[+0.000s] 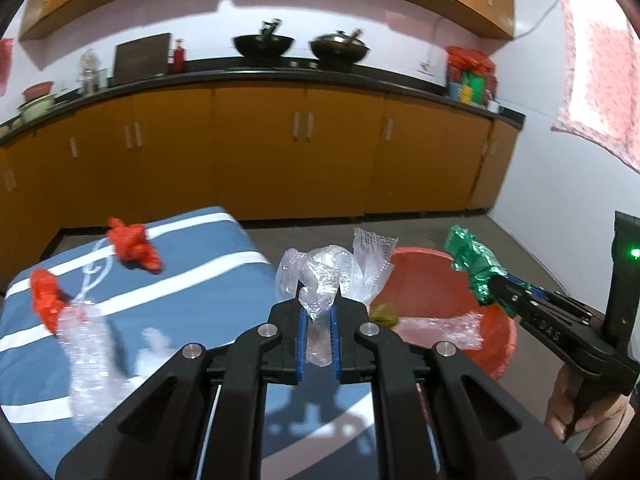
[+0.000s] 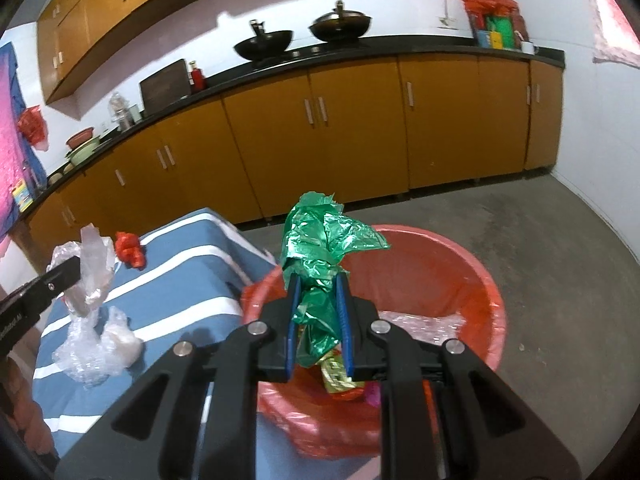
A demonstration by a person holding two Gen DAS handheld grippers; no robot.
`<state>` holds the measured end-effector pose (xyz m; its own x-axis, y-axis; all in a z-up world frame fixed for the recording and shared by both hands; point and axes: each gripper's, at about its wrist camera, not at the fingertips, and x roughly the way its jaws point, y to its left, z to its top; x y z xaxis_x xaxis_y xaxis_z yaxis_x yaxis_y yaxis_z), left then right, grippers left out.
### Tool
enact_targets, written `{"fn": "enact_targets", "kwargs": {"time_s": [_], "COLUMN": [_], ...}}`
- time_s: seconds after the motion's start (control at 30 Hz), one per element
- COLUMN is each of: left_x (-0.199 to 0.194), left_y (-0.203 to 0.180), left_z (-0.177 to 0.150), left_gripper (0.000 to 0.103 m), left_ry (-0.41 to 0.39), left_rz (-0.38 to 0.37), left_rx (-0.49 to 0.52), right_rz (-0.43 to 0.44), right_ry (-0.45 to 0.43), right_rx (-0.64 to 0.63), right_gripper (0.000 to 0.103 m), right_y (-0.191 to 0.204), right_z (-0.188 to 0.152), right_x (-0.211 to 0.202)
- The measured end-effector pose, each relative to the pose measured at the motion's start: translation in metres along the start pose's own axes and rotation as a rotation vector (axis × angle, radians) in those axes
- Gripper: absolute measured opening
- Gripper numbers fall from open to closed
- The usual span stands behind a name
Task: Collect trash
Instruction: 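Carry both bags over the wastebasket and open both tools to drop them, then grasp bubble wrap with the left tool while the right tool grasps a clear bag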
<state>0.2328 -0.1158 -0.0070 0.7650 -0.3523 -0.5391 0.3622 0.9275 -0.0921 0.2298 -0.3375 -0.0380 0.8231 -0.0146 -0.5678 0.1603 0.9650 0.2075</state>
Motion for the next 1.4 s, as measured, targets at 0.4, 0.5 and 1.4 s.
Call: {"fn": "enact_targets", "kwargs": {"time_s": [0.4, 0.5, 1.4], "left_x": [0.048, 0.056, 0.073], "left_y": [-0.055, -0.064, -0.036], "left_z": [-0.003, -0.005, -0.015], "left_gripper": [0.009, 0.009, 0.040], "left_ry": [0.071, 0.084, 0.119], "left_rz": [-0.083, -0.093, -0.026], "left_rx": [0.071, 0.088, 0.007], "right_rz": [-0.044, -0.044, -0.031], "right_ry": [0.007, 0.007, -0.002], "right_rx": [0.062, 0.076, 0.121], "right_gripper": [0.018, 0.018, 0.033], "right_y": [-0.050, -0.056, -0.062], "right_z": [-0.002, -0.001, -0.004], "right_x": [0.013, 0.018, 0.020]}}
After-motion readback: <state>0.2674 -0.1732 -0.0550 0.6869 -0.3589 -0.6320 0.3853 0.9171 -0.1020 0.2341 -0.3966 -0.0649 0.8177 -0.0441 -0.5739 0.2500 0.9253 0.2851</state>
